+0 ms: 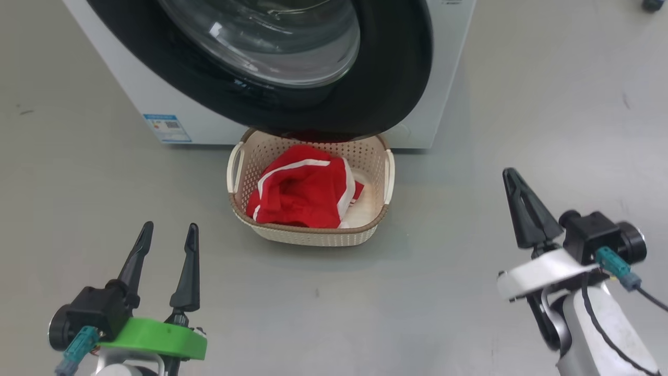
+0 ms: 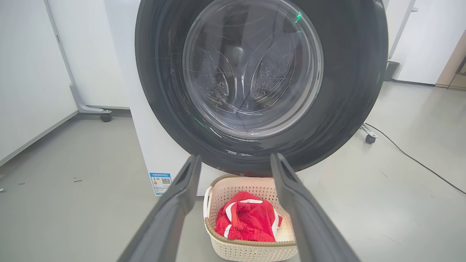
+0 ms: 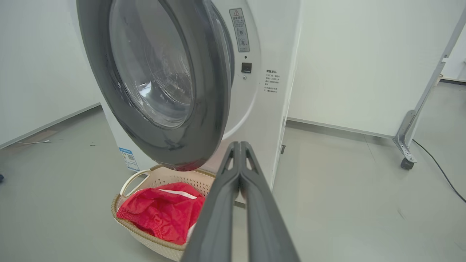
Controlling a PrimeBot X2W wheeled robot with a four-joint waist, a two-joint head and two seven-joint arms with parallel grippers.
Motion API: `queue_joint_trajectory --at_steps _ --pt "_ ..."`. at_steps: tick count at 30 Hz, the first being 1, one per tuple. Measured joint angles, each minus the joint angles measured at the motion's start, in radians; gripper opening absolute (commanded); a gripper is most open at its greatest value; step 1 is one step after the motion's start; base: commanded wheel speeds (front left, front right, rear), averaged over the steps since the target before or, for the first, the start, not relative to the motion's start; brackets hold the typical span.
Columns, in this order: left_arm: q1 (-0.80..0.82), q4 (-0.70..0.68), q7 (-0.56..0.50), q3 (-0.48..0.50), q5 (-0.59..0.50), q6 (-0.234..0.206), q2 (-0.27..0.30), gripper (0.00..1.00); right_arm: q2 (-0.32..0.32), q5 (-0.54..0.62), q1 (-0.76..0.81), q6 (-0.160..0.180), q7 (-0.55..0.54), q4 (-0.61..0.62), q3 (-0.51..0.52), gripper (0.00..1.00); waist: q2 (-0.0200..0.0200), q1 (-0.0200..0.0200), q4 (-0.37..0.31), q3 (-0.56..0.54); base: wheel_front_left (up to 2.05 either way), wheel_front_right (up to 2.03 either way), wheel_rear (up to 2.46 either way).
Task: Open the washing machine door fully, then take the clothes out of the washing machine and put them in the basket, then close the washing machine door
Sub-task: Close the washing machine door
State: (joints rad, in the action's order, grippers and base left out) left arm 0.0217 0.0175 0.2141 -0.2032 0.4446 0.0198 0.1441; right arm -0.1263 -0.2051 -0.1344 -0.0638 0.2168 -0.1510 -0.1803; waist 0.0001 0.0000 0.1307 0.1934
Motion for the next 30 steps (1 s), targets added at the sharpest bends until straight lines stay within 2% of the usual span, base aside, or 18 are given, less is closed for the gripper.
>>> queue_joint_trajectory --at_steps 14,24,30 --pt "0.069 -0.007 0.016 -0.029 -0.006 0.003 -0.037 1.0 -0.039 0.033 -0.318 -0.032 -0.058 -0.042 -0.043 0.0 0.0 0.0 0.114 0.108 0.0 0.0 0.0" --pt "0.106 0.005 0.026 -0.044 -0.006 0.013 -0.063 1.0 -0.055 0.041 -0.489 -0.049 -0.106 -0.132 -0.064 0.0 0.0 0.0 0.184 0.173 0.0 0.0 0.0" --pt "0.139 0.01 0.026 -0.055 -0.006 0.022 -0.072 1.0 -0.057 0.005 -0.576 -0.05 -0.125 -0.198 -0.049 0.0 0.0 0.0 0.215 0.215 0.0 0.0 0.0"
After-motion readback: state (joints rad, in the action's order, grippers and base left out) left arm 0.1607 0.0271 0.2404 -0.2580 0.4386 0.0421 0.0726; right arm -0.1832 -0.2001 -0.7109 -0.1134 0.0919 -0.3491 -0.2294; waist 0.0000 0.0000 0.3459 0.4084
